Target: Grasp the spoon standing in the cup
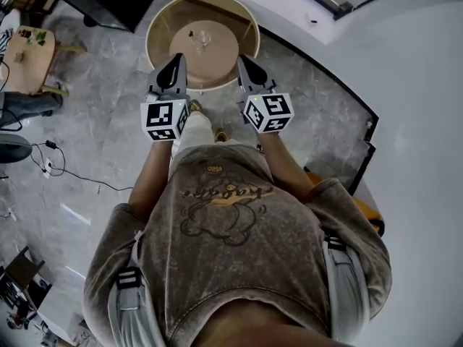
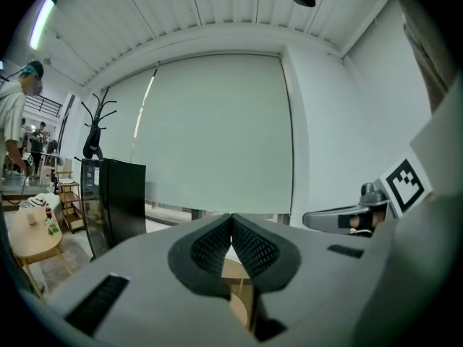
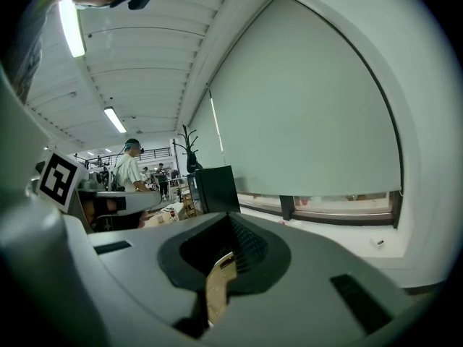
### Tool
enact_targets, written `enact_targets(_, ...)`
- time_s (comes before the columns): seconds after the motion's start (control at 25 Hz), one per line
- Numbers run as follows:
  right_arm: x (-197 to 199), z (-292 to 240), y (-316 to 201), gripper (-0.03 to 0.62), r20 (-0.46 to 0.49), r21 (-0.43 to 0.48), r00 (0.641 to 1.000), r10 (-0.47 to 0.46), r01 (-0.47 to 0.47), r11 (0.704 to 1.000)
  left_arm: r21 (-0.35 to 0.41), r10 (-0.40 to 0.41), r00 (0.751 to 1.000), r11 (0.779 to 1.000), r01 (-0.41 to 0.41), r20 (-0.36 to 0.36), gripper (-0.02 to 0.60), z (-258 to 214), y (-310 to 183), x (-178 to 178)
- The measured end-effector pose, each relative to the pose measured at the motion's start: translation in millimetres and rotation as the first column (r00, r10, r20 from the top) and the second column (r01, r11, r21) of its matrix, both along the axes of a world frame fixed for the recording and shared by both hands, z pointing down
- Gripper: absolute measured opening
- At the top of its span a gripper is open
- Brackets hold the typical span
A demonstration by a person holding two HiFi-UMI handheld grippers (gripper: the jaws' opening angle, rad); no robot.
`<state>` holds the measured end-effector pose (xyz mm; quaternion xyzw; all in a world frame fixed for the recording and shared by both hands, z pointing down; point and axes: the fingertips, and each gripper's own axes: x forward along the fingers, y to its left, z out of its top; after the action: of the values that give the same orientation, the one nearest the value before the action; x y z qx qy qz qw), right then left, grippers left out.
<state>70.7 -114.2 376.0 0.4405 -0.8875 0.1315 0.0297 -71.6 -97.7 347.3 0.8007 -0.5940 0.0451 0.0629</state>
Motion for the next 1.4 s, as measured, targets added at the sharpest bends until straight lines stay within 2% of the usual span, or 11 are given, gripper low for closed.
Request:
enact_targets(0.36,-35.8,9.9,-68.8,0.018,-0.015,-0.024,0.999,0.039,-0.040,0.999,-0.015,0.066,0.998,0.998,-0.066,0.009,0.017,8.2,-78.0,-29.3)
enact_targets(0.76,-49.6,-0.3,-129.1,0.018,-0.032,0.031,0.996,0.079,-0.078,0.996,0.014,0.141,0.990,0.990,-0.141,0.018,0.017,7.4,-137.8,-36.2)
enact_targets(1.0,-40.8,3.6,-144.8,0.018,-0.044,0.035,0.996,0.072,-0.070,0.997,0.014,0.134,0.990,0.991,-0.134,0.034,0.017,14.3,-153.6,-31.0)
enact_targets(1.4,-51.2,33.2,-167.9,0.018,-0.060,-0.015,0.998,0.024,-0.025,1.000,-0.043,0.110,0.994,0.993,-0.110,0.009,0.017,45.2,-173.5,-39.0)
